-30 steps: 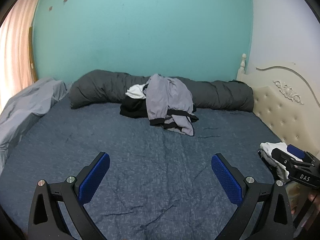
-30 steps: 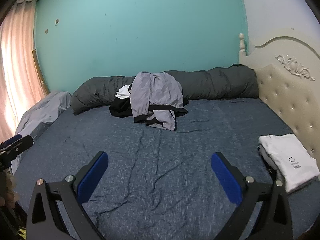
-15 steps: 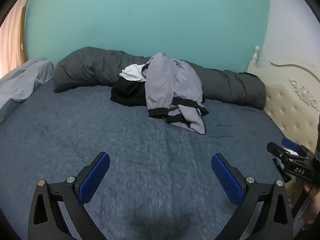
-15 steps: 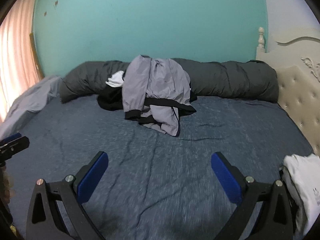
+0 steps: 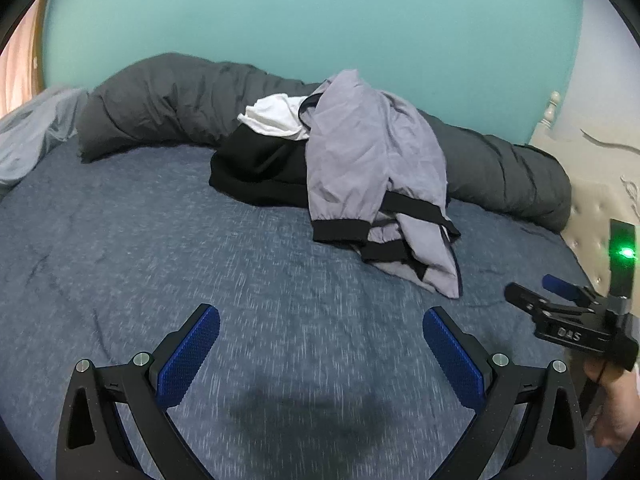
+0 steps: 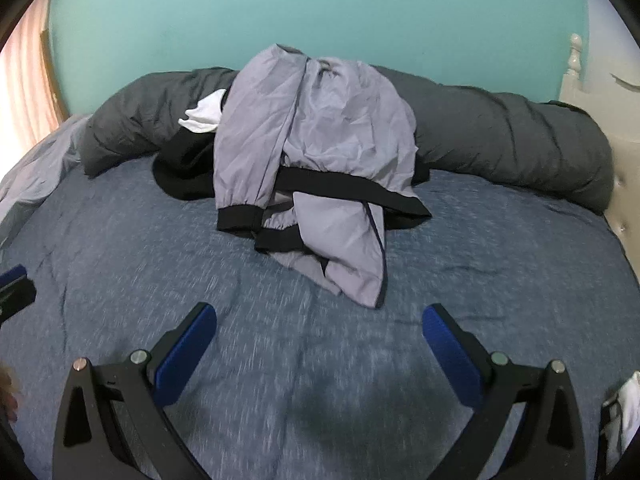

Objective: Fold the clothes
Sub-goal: 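Reach the right tool to the grey jacket and close on its hem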

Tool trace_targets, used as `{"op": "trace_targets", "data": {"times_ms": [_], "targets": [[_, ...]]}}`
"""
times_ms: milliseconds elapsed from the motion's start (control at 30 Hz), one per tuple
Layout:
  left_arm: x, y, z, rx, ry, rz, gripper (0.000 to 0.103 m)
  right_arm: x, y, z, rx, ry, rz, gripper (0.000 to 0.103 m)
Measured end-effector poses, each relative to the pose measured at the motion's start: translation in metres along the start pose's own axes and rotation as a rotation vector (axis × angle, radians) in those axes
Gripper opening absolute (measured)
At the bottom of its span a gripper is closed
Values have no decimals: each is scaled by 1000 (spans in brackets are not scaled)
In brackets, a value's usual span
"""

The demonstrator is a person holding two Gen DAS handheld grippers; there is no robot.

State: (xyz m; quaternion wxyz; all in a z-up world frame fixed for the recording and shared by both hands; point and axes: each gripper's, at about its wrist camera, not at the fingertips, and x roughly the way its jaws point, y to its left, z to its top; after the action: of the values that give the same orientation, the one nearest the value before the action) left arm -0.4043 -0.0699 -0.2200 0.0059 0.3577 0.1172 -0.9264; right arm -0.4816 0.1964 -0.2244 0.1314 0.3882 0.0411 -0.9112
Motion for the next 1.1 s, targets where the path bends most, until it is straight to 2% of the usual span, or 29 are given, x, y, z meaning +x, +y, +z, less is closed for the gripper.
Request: {"op": "trace_targets", "data": {"times_ms": [133, 433, 667, 833, 900, 1000, 1033, 1067, 1100], "targets": [[25, 9, 18, -4, 21, 6, 103, 50, 1, 35, 44, 39, 35, 103], [81, 40, 42, -51, 76, 27, 103, 138, 15, 92, 56, 33, 16, 103], [110, 66, 42, -92, 103, 19, 103, 197, 43, 123, 2, 52, -15, 103], [121, 82, 37, -98, 113, 23, 103, 219, 55, 129, -51, 64, -35, 102], [122, 87, 36, -104, 114, 22, 103, 226, 59, 130, -74, 74, -42, 94], [120, 92, 33, -106, 111, 18, 103, 237, 65, 132, -109, 89, -52, 70], [119, 92, 32, -104, 110, 16, 103, 239, 66, 131, -121, 92, -57, 50], [117, 93, 31, -103, 110, 14, 103, 234, 67, 128, -129, 87, -58, 34], [114, 92, 30, -101, 107, 14, 103, 225, 67, 123, -130, 81, -48, 27]]}}
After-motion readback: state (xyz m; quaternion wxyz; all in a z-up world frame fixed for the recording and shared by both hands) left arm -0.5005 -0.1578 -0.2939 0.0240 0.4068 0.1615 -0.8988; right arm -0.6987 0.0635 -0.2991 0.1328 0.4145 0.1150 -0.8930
